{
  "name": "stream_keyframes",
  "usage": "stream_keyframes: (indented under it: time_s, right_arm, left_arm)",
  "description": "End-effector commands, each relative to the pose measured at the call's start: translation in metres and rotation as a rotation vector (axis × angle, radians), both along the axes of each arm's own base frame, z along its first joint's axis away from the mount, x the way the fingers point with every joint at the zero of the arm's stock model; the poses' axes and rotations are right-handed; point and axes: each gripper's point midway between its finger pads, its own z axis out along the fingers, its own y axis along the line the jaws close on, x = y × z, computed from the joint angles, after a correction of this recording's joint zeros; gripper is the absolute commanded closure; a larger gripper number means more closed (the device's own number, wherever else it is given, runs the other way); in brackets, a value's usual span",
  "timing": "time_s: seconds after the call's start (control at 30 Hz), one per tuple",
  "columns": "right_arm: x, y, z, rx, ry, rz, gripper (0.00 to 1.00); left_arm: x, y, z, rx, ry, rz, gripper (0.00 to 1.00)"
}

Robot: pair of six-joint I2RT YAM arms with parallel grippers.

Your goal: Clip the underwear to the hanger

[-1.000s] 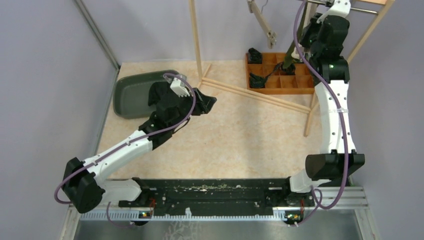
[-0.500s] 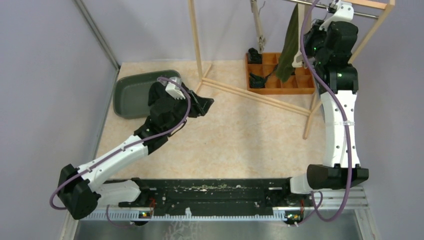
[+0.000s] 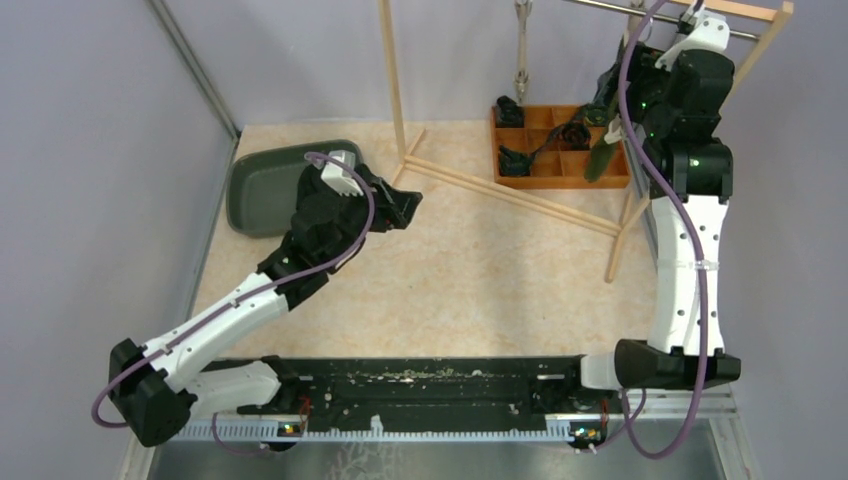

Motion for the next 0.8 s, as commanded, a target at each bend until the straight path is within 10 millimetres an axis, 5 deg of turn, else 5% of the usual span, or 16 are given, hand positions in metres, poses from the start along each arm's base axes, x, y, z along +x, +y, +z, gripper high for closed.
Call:
stream_keyframes:
  time_s: [0.0,0.17,0.5,0.77]
  right_arm:
    - [-0.035,-0.01,0.059,-0.006,-0.154,-0.059,0.19]
    - [-0.063,-0.012,0.071,-0.037,-0.178,-0.073,0.17]
    - [-0.122,-0.008,0.111,-0.078,-0.307,-0.064,0.21]
    - [-0.121,0.044,0.126,0.022,-0.333,0.217,0.36]
  left_arm:
    - [0.009,0.0,0.024,0.031,-0.014,0.015,0.07]
    - [0.028,-0.015,0.045,0.054,0.017,-0.024,0.0]
    - [0.07,0.004,0.046,0.037,0.093,0.015,0.05]
    - [0.078,0.017,0.033,0.064,0.111,0.068,0.06]
